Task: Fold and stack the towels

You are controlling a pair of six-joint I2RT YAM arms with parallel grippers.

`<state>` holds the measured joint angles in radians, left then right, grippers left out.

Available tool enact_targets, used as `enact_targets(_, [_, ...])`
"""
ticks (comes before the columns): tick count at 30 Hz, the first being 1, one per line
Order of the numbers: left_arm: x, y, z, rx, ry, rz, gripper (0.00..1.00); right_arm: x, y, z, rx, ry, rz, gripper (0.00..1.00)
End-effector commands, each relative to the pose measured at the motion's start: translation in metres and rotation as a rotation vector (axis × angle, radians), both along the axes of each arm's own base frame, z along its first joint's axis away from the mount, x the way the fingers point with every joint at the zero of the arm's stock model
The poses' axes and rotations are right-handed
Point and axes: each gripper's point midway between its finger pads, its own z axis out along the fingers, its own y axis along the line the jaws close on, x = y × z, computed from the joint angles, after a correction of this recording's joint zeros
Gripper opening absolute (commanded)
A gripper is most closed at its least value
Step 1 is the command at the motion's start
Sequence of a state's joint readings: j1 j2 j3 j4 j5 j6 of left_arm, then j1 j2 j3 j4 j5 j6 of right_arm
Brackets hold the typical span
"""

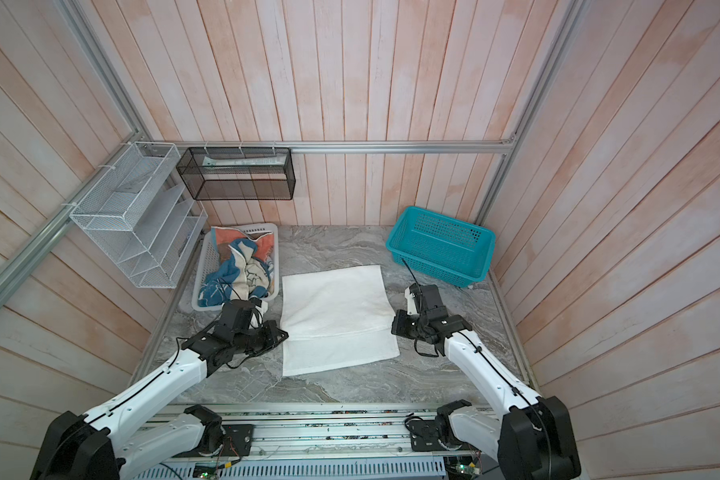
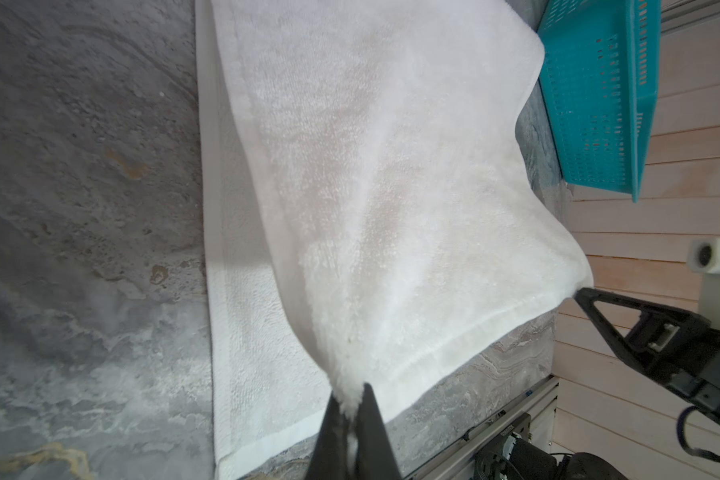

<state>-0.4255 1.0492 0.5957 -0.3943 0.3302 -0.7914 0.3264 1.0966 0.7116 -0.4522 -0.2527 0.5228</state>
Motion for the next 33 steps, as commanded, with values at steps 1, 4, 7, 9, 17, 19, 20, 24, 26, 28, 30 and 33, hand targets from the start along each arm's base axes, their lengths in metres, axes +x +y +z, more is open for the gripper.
enact_targets(1, [-0.011,0.005,0.006,0.047,0.008,-0.018,0.0,-0.01,-0.01,0.01,-0.029,0.002,-0.018,0.0])
enact_targets(4, [-0.028,-0.002,-0.011,0.049,0.059,-0.033,0.0,-0.025,-0.013,-0.014,-0.02,0.05,-0.028,0.0])
enact_targets(7, [-0.043,-0.008,-0.038,0.015,0.116,-0.035,0.0,-0.037,-0.009,-0.045,0.021,0.11,-0.031,0.0])
enact_targets(9, [-0.049,-0.014,-0.057,-0.008,0.144,-0.038,0.0,-0.042,-0.005,-0.064,0.048,0.146,-0.029,0.0])
enact_targets(17, [-0.047,-0.007,-0.098,0.109,0.178,-0.053,0.0,-0.042,-0.012,-0.091,-0.024,0.188,-0.018,0.0])
enact_targets(19, [-0.043,-0.008,-0.099,0.116,0.174,-0.057,0.0,-0.041,-0.017,-0.09,-0.033,0.184,-0.033,0.0])
enact_targets(20, [-0.04,-0.009,-0.097,0.117,0.169,-0.06,0.0,-0.039,-0.018,-0.088,-0.031,0.182,-0.037,0.0])
enact_targets(24, [-0.027,-0.011,-0.068,0.148,0.121,-0.078,0.0,-0.032,-0.021,-0.063,-0.027,0.135,-0.045,0.0])
enact_targets(26, [-0.024,-0.007,-0.049,0.167,0.087,-0.075,0.0,-0.032,-0.019,-0.049,-0.006,0.115,-0.049,0.0])
enact_targets(28, [-0.025,-0.002,-0.027,0.188,0.061,-0.069,0.0,-0.033,-0.015,-0.029,0.037,0.106,-0.055,0.0])
enact_targets(30, [-0.03,0.001,-0.01,0.204,0.044,-0.067,0.0,-0.035,-0.014,-0.012,0.051,0.097,-0.057,0.0])
enact_targets(33, [-0.045,0.0,-0.005,0.185,0.054,-0.071,0.0,-0.041,-0.021,-0.002,0.039,0.101,-0.1,0.0])
